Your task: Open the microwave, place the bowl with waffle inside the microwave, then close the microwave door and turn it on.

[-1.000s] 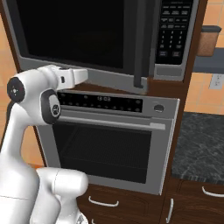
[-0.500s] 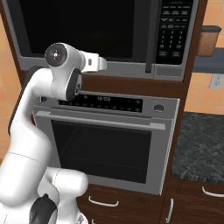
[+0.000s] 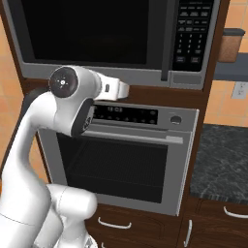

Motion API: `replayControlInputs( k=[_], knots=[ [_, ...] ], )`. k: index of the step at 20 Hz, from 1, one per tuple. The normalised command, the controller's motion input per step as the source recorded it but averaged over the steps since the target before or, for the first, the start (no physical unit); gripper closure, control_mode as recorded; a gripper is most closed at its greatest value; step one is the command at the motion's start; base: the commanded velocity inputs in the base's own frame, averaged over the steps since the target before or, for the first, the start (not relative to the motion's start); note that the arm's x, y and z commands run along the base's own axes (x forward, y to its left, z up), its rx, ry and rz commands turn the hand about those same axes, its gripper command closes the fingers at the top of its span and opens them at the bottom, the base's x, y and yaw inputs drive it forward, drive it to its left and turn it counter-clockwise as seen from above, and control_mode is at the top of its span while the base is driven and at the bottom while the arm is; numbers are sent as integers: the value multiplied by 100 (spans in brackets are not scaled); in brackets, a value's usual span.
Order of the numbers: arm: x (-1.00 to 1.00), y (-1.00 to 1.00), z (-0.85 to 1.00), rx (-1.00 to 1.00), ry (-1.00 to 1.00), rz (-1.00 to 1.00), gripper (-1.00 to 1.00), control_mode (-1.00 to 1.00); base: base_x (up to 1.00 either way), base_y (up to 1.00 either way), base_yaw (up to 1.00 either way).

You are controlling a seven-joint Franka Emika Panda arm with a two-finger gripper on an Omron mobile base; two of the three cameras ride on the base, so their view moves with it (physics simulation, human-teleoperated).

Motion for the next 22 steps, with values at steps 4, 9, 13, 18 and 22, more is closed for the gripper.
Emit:
replayControlInputs(
  k=[4,9,13,18,22],
  knots=[
    [-97,-96,28,36,-11,-24,-100,-100,0,0,0],
    [-38,-100,76,57,2,-26,-100,-100,0,0,0],
    [-31,-100,54,74,2,-20,100,-100,0,0,0],
    [-44,-100,-23,95,-13,-18,100,-100,0,0,0],
    [-22,-74,-32,94,-28,-16,100,-100,0,0,0]
  ],
)
